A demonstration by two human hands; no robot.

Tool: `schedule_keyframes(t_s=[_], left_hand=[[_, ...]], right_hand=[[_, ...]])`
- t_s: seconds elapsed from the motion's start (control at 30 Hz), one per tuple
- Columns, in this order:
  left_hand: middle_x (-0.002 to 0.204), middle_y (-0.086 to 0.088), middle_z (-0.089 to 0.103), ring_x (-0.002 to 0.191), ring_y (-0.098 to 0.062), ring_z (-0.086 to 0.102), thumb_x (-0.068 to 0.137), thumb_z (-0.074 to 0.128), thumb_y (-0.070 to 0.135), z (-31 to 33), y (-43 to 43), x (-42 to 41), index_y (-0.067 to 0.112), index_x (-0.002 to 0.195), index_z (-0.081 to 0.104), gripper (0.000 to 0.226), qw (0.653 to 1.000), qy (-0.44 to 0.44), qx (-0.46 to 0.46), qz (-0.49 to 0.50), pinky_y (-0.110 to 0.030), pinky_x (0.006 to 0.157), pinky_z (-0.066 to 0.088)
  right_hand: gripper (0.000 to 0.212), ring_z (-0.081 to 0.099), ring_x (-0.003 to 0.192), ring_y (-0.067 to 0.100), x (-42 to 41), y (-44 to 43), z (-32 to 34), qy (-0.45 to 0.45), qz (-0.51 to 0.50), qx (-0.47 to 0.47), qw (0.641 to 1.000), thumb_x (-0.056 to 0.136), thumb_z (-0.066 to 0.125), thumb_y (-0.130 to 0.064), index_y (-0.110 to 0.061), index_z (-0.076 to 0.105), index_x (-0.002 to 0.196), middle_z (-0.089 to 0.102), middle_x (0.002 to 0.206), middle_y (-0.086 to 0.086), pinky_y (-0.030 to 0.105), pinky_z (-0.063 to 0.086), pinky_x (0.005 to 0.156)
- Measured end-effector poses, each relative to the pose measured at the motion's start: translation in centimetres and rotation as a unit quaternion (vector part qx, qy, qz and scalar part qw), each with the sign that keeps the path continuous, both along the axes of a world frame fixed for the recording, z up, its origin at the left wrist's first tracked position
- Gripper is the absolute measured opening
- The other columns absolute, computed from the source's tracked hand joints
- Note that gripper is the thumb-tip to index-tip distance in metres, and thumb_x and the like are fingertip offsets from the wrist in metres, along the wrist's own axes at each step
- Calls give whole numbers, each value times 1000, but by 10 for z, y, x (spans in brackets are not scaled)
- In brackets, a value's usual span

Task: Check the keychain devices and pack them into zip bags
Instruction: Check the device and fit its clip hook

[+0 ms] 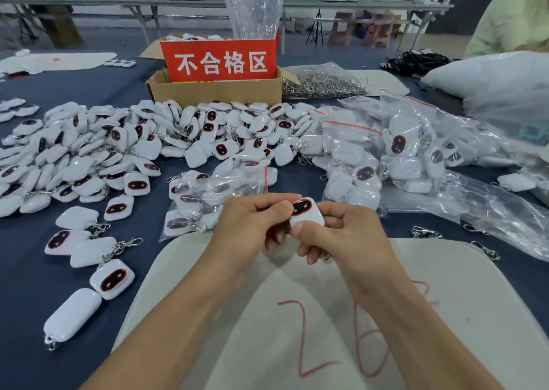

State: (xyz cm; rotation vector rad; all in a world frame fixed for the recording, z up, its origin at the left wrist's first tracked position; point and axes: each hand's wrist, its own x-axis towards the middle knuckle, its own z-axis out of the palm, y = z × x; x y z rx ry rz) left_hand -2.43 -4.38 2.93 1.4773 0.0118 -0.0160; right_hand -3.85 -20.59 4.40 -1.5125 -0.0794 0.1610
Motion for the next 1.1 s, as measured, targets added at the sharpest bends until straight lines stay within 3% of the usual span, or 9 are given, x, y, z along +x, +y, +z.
schedule_keyframes(t_s=[0.23, 0.33, 0.43, 0.63, 0.77, 0.9, 1.0, 1.1], left_hand=[[66, -8, 70, 52, -16, 57, 95, 70, 11, -3, 1, -1, 20, 94, 84, 17, 998, -44, 40, -14, -24, 50, 48], [72, -7, 76, 57, -15, 64, 88, 78, 16, -3, 1, -2, 18, 97, 83, 11, 996, -60, 60, -18, -23, 54, 52], [76, -9, 78, 61, -15, 68, 88, 80, 9, -6, 1, -2, 19, 94, 83, 12, 996, -50, 67, -5, -22, 57, 53], [74, -9, 78, 59, -15, 68, 89, 77, 6, -6, 1, -3, 18, 92, 84, 15, 997, -42, 66, 2, -21, 57, 53], [73, -1, 78, 59, -11, 66, 91, 77, 9, -8, 0, -3, 27, 93, 84, 20, 992, -75, 96, 22, -22, 58, 54], [88, 16, 78, 76, -3, 70, 93, 73, 15, -11, -4, -3, 38, 104, 80, 26, 978, -115, 172, 29, -23, 71, 53], [91, 14, 77, 83, -9, 72, 88, 67, 25, -11, -7, -4, 41, 110, 77, 29, 976, -119, 180, 18, -31, 76, 56], [92, 7, 78, 83, -23, 74, 79, 71, 26, -11, -12, -6, 43, 108, 76, 35, 984, -85, 156, 4, -47, 82, 61]], right_hand=[[8, 65, 54, 18, 0, -1, 1, 8, 2, 2, 1000, 79, 80, 0, -7, 80, 81, 73, 67, 14, 20, 50, 51], [14, 64, 54, 15, 0, -4, 2, -12, 18, -51, 998, 75, 76, -9, -17, 82, 84, 75, 67, 9, 18, 50, 52], [24, 63, 53, 13, 1, -6, 0, -24, 21, -116, 993, 78, 75, -9, -30, 82, 88, 75, 67, 4, 16, 49, 53], [29, 63, 51, 12, 2, -6, -3, -22, 15, -135, 990, 77, 74, -7, -33, 81, 88, 74, 65, 4, 17, 50, 54], [24, 65, 56, 16, 2, -5, -1, 5, 22, -99, 995, 85, 71, 1, -21, 82, 89, 76, 72, 8, 21, 51, 54], [24, 69, 71, 26, 6, -5, 0, 97, 32, 11, 995, 97, 57, 2, -3, 80, 91, 77, 89, 19, 35, 61, 70], [26, 72, 77, 30, 9, -7, 1, 124, 23, 53, 991, 98, 54, 3, 1, 79, 96, 76, 95, 26, 37, 62, 73], [25, 76, 81, 31, 10, -8, 0, 123, -5, 58, 991, 96, 55, 6, 2, 79, 96, 77, 94, 25, 36, 65, 73]])
